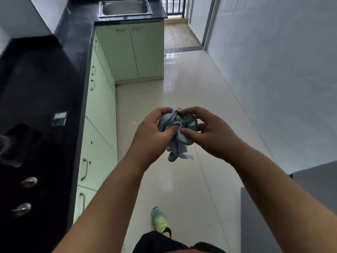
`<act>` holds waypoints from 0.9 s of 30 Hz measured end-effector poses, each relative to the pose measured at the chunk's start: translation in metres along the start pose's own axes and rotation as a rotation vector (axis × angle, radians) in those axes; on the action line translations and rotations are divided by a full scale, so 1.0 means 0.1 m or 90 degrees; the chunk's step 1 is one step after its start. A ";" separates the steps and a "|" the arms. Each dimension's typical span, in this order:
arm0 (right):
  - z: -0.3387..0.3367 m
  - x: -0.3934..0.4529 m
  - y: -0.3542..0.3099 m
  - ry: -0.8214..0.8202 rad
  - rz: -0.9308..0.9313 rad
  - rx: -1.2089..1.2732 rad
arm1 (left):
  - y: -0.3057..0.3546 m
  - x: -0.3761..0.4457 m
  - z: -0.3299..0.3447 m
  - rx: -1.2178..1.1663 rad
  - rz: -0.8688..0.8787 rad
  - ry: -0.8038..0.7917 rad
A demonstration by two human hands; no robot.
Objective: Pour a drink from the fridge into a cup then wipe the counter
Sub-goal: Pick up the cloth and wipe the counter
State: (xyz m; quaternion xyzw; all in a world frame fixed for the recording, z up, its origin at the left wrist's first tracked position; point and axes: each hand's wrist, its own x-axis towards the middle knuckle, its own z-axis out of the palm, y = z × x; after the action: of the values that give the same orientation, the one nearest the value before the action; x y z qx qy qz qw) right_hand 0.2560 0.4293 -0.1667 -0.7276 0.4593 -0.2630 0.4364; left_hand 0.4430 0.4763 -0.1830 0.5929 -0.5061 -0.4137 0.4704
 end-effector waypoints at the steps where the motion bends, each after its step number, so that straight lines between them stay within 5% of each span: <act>1: -0.02 0.18 0.00 0.011 0.003 0.004 | 0.02 0.20 -0.04 0.005 0.001 -0.007; 11: -0.28 1.76 0.27 0.021 0.019 0.044 | -0.05 1.83 -0.15 0.033 -0.027 0.002; 27: -0.81 4.89 0.42 -0.181 -0.062 0.023 | 0.02 4.31 -0.36 0.024 -0.105 0.241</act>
State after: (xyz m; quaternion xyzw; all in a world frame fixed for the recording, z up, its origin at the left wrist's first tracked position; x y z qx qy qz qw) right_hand 0.3894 -0.0493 -0.1732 -0.7708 0.3521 -0.1864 0.4971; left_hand 0.5398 0.0551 -0.1791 0.7084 -0.3658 -0.3223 0.5103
